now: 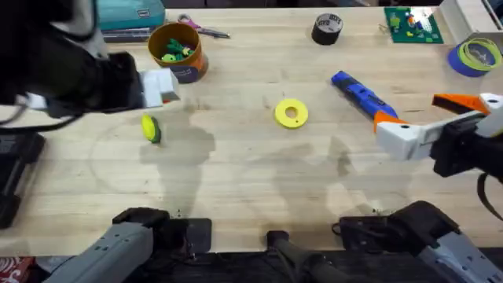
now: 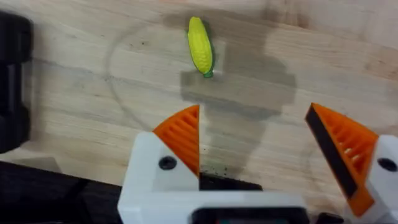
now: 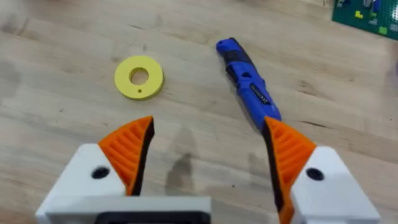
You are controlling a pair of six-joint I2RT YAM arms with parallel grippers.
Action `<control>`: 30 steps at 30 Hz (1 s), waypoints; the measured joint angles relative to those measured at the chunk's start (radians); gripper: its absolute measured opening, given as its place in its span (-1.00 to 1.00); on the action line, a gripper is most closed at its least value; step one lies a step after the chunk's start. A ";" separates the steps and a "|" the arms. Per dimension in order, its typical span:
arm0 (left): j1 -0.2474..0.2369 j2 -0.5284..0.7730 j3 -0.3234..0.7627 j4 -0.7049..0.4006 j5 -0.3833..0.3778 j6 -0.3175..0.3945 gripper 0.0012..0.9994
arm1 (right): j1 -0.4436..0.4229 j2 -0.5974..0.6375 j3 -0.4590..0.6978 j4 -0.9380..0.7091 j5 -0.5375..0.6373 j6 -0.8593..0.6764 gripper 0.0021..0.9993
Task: Pick up the gripper from the table and insert it into the empty holder that is missing its gripper. Then pick up a screw, insert it into the mounting hole, and use the screwdriver to tighten it. Finally, clean up the table by picking up the vegetable and placing it into the bucket.
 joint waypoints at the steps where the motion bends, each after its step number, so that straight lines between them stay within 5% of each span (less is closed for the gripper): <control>1: 0.000 0.000 -0.031 0.021 0.000 -0.007 0.97 | 0.000 0.000 0.000 0.000 0.000 0.000 0.99; 6: 0.009 0.004 -0.190 0.155 0.025 -0.026 0.97 | 0.000 0.000 0.000 0.000 0.000 0.000 0.99; 11: 0.083 0.017 -0.266 0.243 0.045 -0.029 0.97 | 0.000 0.000 0.000 0.000 0.000 0.000 0.99; 16: 0.200 0.121 -0.273 0.248 0.047 -0.002 0.97 | 0.000 0.000 0.000 0.000 0.000 0.000 0.99; 30: 0.361 0.422 -0.275 0.369 0.066 0.124 0.97 | 0.000 0.000 0.000 0.000 0.000 0.000 0.99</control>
